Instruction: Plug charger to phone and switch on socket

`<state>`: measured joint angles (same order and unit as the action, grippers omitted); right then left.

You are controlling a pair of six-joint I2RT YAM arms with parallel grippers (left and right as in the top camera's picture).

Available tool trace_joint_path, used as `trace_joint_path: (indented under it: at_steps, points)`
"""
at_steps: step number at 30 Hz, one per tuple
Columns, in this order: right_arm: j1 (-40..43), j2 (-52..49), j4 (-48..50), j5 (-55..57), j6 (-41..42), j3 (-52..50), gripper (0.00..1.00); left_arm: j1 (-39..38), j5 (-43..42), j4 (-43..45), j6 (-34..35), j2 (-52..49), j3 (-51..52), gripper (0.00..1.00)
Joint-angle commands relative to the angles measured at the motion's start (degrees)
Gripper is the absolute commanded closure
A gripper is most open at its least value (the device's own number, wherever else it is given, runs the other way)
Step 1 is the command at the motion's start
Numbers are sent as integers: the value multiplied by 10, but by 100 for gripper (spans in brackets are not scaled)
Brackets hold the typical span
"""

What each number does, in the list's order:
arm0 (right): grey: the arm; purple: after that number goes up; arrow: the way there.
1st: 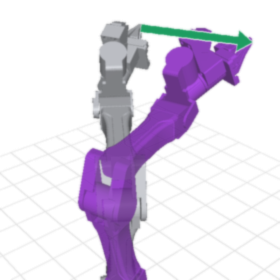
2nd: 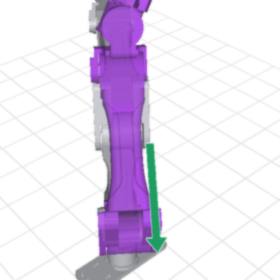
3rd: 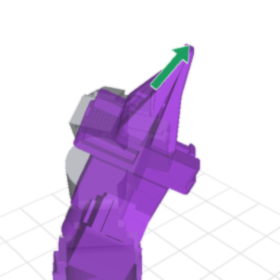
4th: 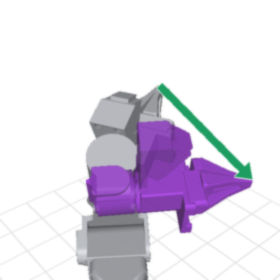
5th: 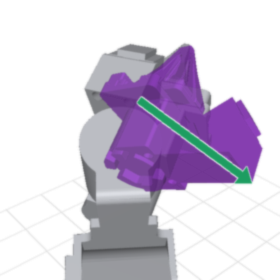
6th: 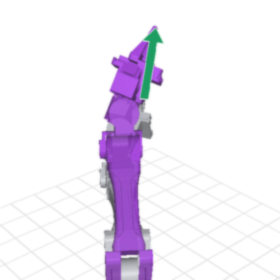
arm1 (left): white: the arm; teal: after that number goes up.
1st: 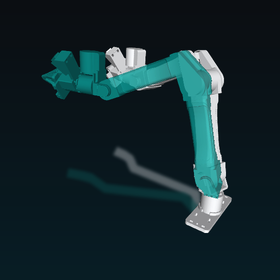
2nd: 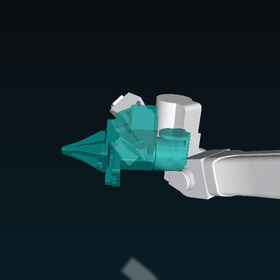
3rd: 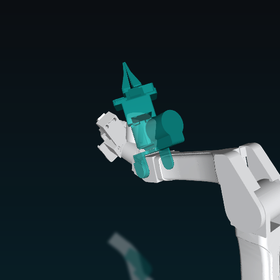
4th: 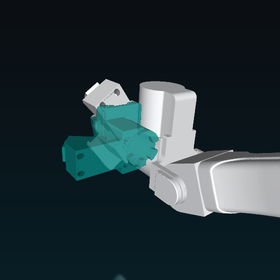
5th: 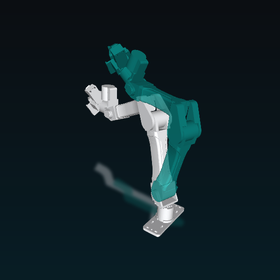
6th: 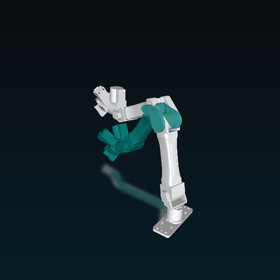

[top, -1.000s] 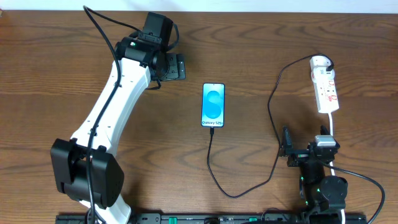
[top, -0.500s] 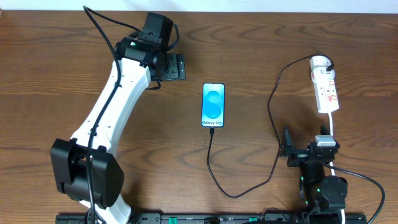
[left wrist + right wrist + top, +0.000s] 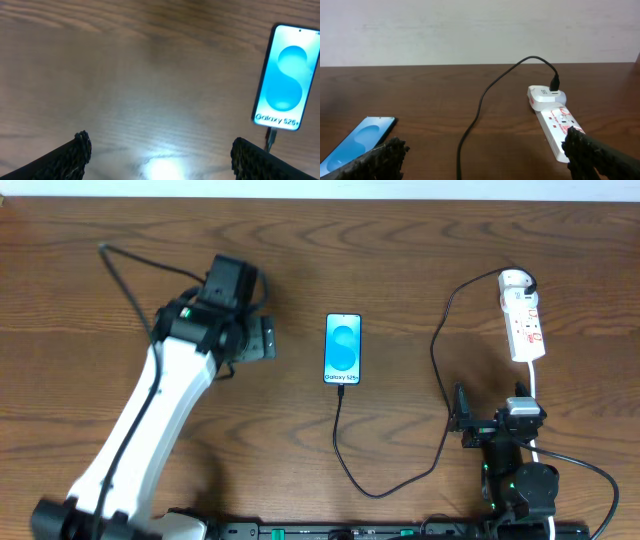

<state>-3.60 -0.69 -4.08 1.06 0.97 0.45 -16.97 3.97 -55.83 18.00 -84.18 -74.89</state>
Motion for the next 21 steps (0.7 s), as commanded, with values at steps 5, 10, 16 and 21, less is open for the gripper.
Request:
trace_joint_path:
  at_steps: [5, 10, 16, 21]
  points:
    - [2, 4, -2, 3, -7, -1, 1, 16, 36, -12, -16, 107, 54, 9]
    - [2, 4, -2, 3, -7, -1, 1, 38, -2, 49, -67, 183, 138, 9]
    - [2, 4, -2, 3, -7, -1, 1, 73, -76, 129, -112, 273, 246, 9]
    - [2, 4, -2, 3, -7, -1, 1, 95, -110, 188, -116, 344, 326, 9]
